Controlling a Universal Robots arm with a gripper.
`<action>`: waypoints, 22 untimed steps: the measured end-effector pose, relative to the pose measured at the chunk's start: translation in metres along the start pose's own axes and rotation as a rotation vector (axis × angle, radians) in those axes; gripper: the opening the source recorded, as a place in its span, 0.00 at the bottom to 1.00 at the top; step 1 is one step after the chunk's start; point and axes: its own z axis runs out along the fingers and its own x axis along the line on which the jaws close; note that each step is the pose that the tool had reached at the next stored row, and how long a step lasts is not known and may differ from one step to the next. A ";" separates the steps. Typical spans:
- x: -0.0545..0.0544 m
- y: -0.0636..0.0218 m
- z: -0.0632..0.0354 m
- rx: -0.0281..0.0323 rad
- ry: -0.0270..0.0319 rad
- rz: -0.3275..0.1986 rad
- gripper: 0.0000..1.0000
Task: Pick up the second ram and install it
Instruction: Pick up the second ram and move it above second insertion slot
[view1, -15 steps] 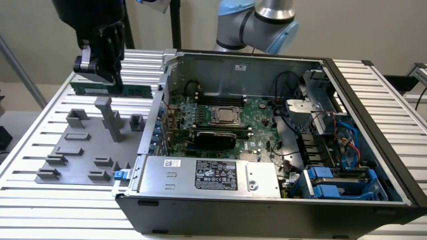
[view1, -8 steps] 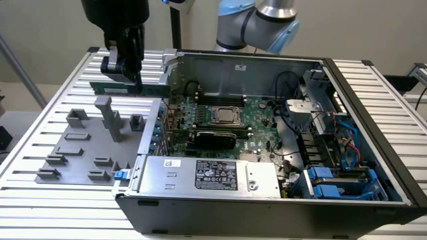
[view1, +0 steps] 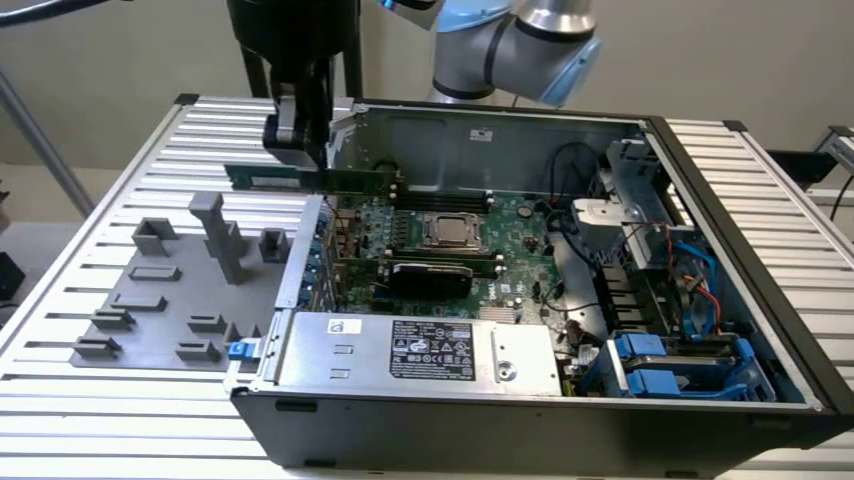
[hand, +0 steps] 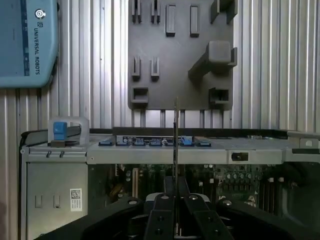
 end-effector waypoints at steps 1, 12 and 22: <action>0.000 -0.0049 -0.0002 0.0001 -0.0010 0.000 0.13; -0.003 -0.0545 -0.0021 -0.0002 -0.0132 -0.001 0.13; -0.025 -0.0877 0.0042 -0.0002 -0.0135 -0.001 0.13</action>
